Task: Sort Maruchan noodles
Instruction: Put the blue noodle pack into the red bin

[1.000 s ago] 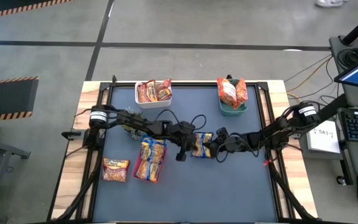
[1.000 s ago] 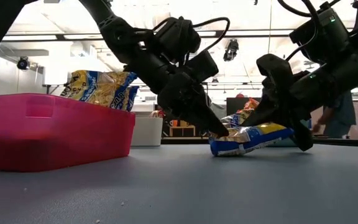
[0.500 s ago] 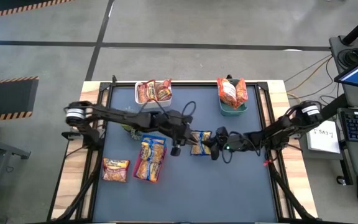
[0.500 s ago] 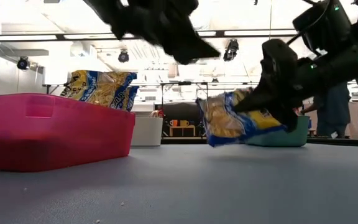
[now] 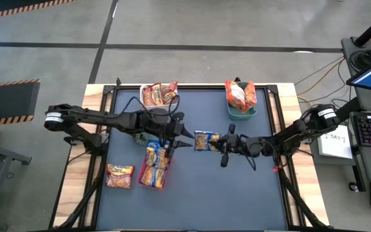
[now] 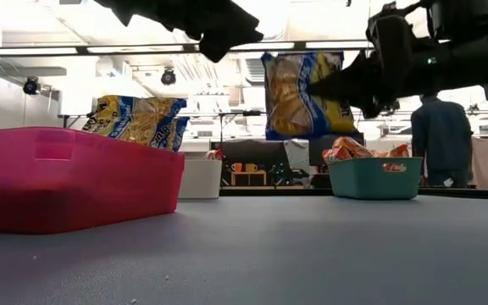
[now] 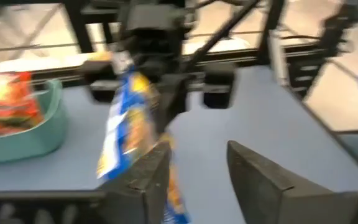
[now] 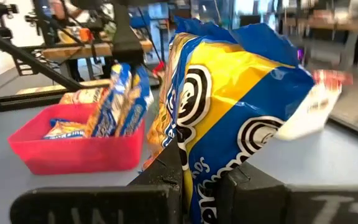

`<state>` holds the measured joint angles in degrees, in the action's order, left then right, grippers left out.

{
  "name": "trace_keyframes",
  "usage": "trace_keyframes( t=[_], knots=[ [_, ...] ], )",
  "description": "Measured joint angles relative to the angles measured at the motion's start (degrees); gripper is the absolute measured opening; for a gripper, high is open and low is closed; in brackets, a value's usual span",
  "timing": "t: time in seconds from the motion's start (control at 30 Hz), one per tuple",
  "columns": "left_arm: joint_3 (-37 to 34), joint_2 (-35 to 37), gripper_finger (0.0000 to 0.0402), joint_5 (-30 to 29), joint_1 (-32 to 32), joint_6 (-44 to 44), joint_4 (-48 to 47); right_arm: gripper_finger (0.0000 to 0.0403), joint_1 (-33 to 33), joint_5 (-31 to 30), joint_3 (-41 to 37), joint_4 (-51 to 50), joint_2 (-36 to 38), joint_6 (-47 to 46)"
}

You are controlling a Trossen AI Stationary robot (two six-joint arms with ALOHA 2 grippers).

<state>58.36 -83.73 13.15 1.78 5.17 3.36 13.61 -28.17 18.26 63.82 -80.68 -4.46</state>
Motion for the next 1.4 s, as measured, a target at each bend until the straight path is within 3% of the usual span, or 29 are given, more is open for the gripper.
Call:
trace_keyframes(
  t=[0.13, 0.27, 0.5, 0.87, 1.17, 1.27, 1.4],
  knots=[
    [-1.6, 0.7, 0.0197, -5.1, 0.0, -0.8, -0.4, 0.0029, 0.2, 0.0, 0.0, 1.7, 0.0, 5.3],
    [-1.7, -0.1, 0.0244, -6.6, 0.0, -1.5, 0.6, 0.0028, 0.1, 1.3, 0.0, 3.0, -0.1, 8.0],
    [-1.7, -2.4, 0.0259, -8.2, 0.3, -2.7, 2.0, 0.0028, 0.1, 4.1, 1.7, 4.3, -0.1, 12.3],
    [-1.7, -5.7, 0.0226, -5.7, 0.3, -3.3, 10.1, 0.0028, 0.1, 3.9, 6.3, 1.9, -0.6, 17.4],
    [-1.7, -5.6, 0.0111, -5.7, 0.3, -3.3, 9.3, 0.0031, 0.0, 3.3, 6.4, 1.1, -0.6, 14.7],
    [-1.7, -5.6, 0.0082, -5.9, 0.3, -3.4, 9.2, 0.0049, -0.2, 3.0, 6.4, 0.7, -0.5, 13.9],
    [-1.7, -5.6, 0.0078, -6.2, 0.3, -3.8, 9.3, 0.0096, -0.7, 2.8, 6.4, 0.3, -0.3, 11.9]
  ],
)
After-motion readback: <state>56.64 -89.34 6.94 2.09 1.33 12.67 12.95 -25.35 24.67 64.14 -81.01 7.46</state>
